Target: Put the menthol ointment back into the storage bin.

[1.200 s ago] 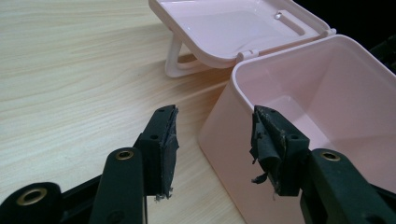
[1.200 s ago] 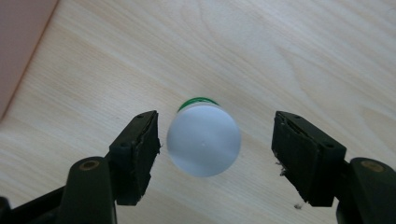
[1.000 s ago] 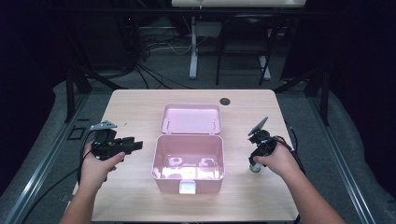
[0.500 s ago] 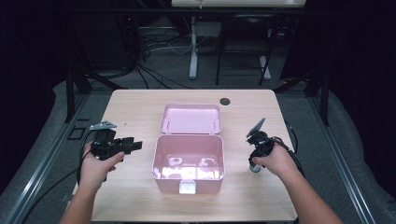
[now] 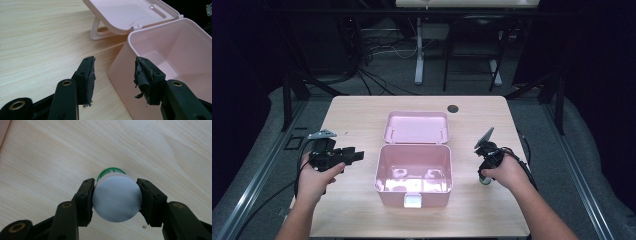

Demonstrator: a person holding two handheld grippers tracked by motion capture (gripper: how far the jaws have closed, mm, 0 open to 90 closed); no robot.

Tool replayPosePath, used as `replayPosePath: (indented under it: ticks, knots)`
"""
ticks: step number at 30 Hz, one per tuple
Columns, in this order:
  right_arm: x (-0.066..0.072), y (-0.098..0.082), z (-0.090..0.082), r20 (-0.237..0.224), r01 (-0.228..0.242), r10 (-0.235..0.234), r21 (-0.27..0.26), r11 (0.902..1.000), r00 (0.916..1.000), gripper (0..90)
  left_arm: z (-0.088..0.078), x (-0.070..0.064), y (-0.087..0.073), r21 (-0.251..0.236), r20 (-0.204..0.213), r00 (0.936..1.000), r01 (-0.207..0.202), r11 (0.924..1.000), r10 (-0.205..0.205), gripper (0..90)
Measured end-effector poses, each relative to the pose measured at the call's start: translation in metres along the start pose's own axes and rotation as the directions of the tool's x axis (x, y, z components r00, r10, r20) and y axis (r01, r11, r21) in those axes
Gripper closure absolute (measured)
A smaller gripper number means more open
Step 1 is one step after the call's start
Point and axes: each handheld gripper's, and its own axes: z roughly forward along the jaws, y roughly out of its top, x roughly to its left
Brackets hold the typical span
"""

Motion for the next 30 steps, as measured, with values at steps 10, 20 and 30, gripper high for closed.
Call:
replayPosePath:
  ticks: [10, 20, 30]
  knots:
    - [-0.001, -0.001, -0.003, 0.0, -0.006, 0.006, -0.013, 0.9999, 1.0, 49.9, 0.0, 0.0, 0.0, 0.001, 0.0, 1.0, 0.002, 1.0, -0.002, 50.9]
    - [-0.002, -0.004, -0.01, -0.011, -0.006, 0.006, -0.019, 0.9998, 0.9999, 50.0, 0.0, 0.001, 0.0, 0.001, 0.002, 1.0, 0.006, 1.0, -0.006, 50.9]
    - [0.002, 0.0, -0.024, -0.005, 0.002, -0.002, -0.045, 0.999, 1.0, 50.1, -0.001, 0.001, 0.0, -0.002, 0.002, 1.0, 0.006, 1.0, -0.006, 50.9]
